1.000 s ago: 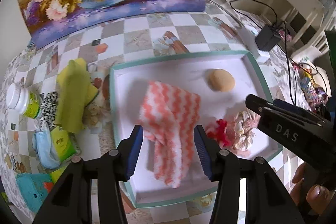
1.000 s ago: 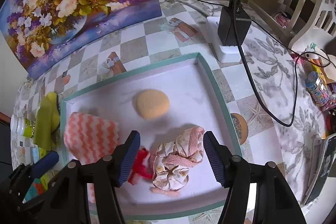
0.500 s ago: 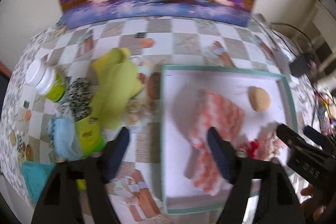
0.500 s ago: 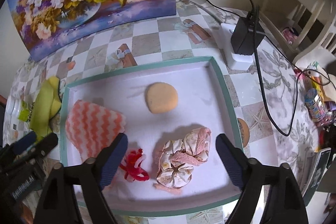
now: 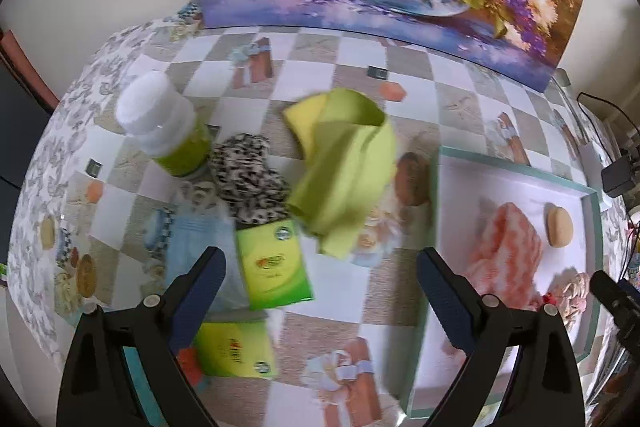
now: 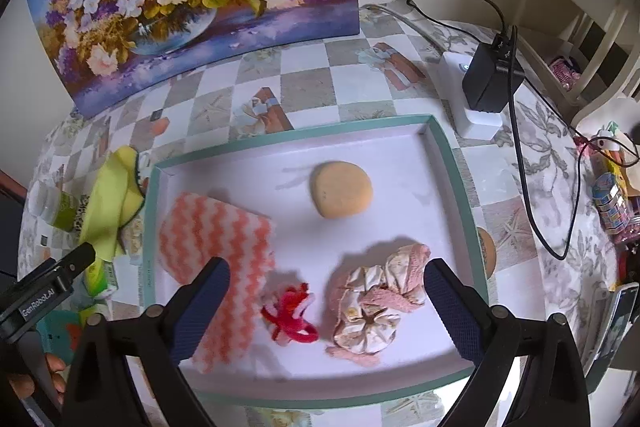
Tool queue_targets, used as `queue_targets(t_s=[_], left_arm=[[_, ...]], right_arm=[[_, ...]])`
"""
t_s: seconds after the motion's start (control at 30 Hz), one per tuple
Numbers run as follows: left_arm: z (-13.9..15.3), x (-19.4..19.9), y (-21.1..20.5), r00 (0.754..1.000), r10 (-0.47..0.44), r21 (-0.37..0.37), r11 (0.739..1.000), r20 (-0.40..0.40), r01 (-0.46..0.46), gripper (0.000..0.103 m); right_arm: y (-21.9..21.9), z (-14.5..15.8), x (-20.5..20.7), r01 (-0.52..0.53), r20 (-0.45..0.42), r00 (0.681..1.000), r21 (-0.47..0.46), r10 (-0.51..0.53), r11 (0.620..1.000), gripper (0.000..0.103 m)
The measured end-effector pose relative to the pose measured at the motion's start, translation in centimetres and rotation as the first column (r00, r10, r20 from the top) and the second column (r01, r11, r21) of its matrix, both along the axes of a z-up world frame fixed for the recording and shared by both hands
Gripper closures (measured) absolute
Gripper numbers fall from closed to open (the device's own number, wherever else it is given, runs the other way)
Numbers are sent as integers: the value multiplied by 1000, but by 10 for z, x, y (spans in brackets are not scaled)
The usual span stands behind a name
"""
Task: Organize soft objects
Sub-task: 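Move both open tools back toward the remaining pile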
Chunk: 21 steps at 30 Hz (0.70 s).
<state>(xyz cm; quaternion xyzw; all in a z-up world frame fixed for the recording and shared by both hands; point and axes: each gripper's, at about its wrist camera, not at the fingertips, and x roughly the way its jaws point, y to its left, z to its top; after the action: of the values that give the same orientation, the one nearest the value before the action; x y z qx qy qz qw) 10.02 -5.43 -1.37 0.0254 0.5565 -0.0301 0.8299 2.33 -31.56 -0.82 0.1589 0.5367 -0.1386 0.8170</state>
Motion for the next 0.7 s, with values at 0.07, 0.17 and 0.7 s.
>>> queue_targets(t_s=[0.07,0.17,0.7], left_arm=[[5,0,7,1000,0,27,1000,7,0,7],[13,-1,18,1000,6,44,999,23,-7,7],[52,-8,111,991,106,37,993,86,-110,7]], right_arm=[[3,5,0,2,8,1000,7,-2,1000,4],[11,13,1,-11,19,1000,2,11,1000,4],[89,44,15,-150,91,985,8,148,989,4]])
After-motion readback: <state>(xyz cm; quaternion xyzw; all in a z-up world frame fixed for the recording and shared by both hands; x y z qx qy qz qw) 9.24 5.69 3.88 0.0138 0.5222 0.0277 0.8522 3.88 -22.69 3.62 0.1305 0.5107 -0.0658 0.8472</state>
